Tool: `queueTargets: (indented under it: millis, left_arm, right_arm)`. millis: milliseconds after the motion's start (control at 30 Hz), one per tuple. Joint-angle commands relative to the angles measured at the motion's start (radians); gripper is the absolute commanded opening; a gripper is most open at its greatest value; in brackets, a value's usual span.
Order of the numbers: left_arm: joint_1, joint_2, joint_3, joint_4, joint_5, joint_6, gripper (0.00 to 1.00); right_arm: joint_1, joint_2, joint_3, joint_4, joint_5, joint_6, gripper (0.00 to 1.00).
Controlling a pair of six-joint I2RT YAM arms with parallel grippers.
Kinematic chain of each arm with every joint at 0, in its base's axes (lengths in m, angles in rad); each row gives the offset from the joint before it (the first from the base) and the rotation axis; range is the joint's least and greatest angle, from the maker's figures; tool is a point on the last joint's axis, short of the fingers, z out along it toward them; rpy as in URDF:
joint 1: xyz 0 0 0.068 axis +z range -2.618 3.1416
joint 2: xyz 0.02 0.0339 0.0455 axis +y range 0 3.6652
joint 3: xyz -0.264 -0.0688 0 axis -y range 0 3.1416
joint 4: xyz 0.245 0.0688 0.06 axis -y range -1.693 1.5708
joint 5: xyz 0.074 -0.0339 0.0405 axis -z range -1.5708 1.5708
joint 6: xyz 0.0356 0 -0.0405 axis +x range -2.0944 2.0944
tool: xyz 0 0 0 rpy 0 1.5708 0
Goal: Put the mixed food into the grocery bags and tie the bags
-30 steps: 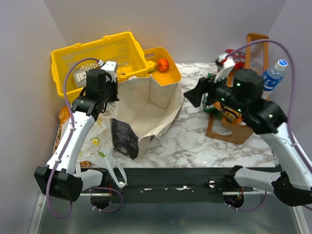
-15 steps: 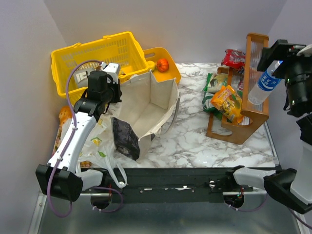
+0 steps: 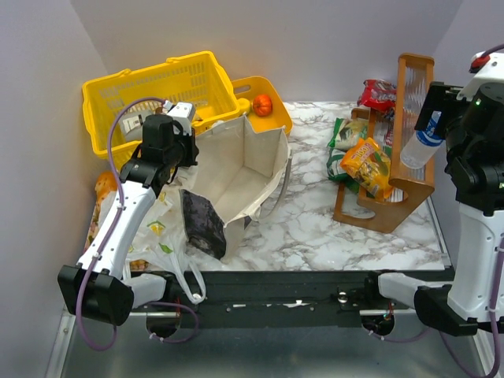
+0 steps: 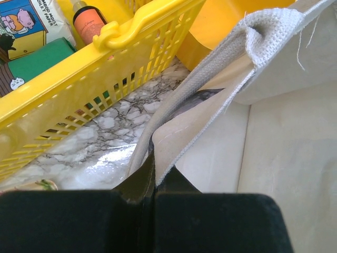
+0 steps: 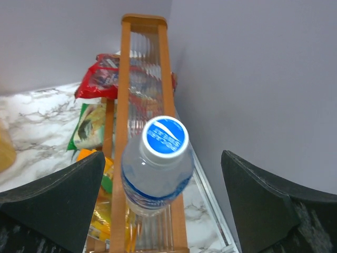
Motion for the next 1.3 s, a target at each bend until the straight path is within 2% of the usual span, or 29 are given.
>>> queueTargets:
  millis: [0, 167, 333, 500, 667, 733, 767, 833, 900, 933, 1000, 1200, 1267]
  left_arm:
    - [0.001, 0.003, -0.011, 0.038, 0.035, -0.014, 0.00]
    - [0.001, 0.012, -0.008, 0.035, 0.050, -0.017, 0.00]
    - [0.001, 0.015, -0.014, 0.037, 0.045, -0.014, 0.00]
    - [-0.002, 0.025, -0.016, 0.043, 0.067, -0.013, 0.00]
    - [-0.012, 0.020, -0.025, 0.049, 0.067, -0.004, 0.00]
    - [-0.016, 0.022, -0.025, 0.051, 0.068, -0.002, 0.00]
    - [-0.019, 0.022, -0.026, 0.049, 0.070, -0.002, 0.00]
    - [-0.022, 0.022, -0.028, 0.047, 0.067, 0.001, 0.00]
    - [-0.028, 0.020, -0.030, 0.049, 0.067, 0.006, 0.00]
    - [-0.029, 0.020, -0.030, 0.049, 0.065, 0.007, 0.00]
    - [-0.032, 0.020, -0.031, 0.051, 0.068, 0.012, 0.00]
    - [-0.043, 0.020, -0.033, 0.055, 0.082, 0.012, 0.00]
    - [-0.043, 0.022, -0.033, 0.058, 0.082, 0.009, 0.00]
  right_arm:
    - [-0.039, -0.045, -0.054, -0.002, -0.047, 0.009, 1.00]
    - [-0.058, -0.059, -0.128, 0.023, -0.090, 0.020, 1.00]
    - [-0.110, -0.117, -0.331, 0.143, -0.125, 0.035, 1.00]
    - [-0.119, -0.142, -0.392, 0.248, -0.146, 0.005, 0.98]
    - [-0.121, -0.156, -0.448, 0.337, -0.135, -0.055, 0.86]
    - [-0.121, -0.150, -0.453, 0.359, -0.129, -0.061, 0.78]
    - [-0.121, -0.147, -0.458, 0.368, -0.130, -0.069, 0.73]
    - [-0.121, -0.145, -0.467, 0.396, -0.162, -0.077, 0.49]
    - [-0.121, -0.140, -0.444, 0.408, -0.193, -0.081, 0.33]
    - [-0.121, -0.137, -0.426, 0.410, -0.226, -0.083, 0.31]
    - [-0.121, -0.139, -0.383, 0.408, -0.276, -0.077, 0.20]
    - [-0.107, -0.105, -0.146, 0.428, -0.555, 0.008, 0.20]
    - [-0.022, -0.091, -0.110, 0.451, -0.622, 0.034, 0.20]
